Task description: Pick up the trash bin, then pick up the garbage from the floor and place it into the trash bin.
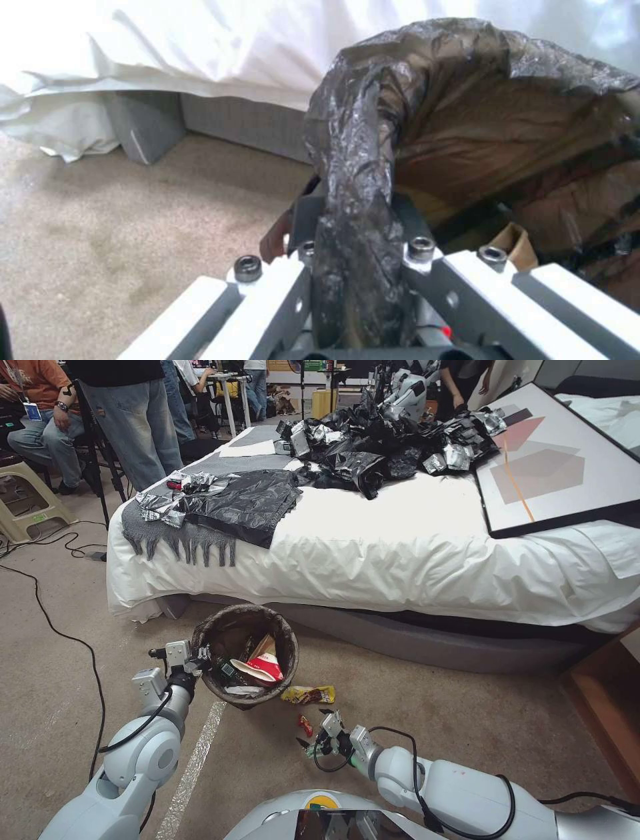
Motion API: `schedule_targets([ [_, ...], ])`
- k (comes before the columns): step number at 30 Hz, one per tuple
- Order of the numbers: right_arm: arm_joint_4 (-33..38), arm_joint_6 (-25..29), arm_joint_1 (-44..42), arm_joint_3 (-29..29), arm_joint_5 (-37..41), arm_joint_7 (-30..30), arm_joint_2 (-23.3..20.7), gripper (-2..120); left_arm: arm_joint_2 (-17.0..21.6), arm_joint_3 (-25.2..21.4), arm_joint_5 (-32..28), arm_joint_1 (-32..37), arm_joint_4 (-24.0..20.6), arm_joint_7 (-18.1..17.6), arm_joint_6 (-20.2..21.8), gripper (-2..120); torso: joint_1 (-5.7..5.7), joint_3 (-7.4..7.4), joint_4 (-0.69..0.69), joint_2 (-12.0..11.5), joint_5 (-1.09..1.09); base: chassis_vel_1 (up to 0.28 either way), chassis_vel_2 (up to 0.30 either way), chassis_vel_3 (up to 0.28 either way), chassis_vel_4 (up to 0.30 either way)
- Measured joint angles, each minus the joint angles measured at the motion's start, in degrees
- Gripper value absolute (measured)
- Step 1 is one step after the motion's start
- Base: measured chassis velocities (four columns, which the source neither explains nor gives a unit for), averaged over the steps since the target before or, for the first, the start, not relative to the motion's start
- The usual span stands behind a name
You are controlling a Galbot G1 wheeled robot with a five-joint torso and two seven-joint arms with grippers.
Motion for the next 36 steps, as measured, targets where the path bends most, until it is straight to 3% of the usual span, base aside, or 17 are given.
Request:
schedule_targets([
  [19,-7.9,3.2,-2.3,1.1,-1.6,-1.3,2.6,100,0.1,0.0,-0.5,-0.5,-0.3,-0.2,0.2,5,0.00,0.00,0.00,0.0,0.00,0.000,0.000,0.000,0.000],
  [36,-9.8,2.7,0.0,0.4,-1.0,-1.3,4.8,100,0.1,0.3,-0.4,-0.6,-0.1,-0.2,0.2,5,0.00,0.00,0.00,0.0,0.00,0.000,0.000,0.000,0.000],
])
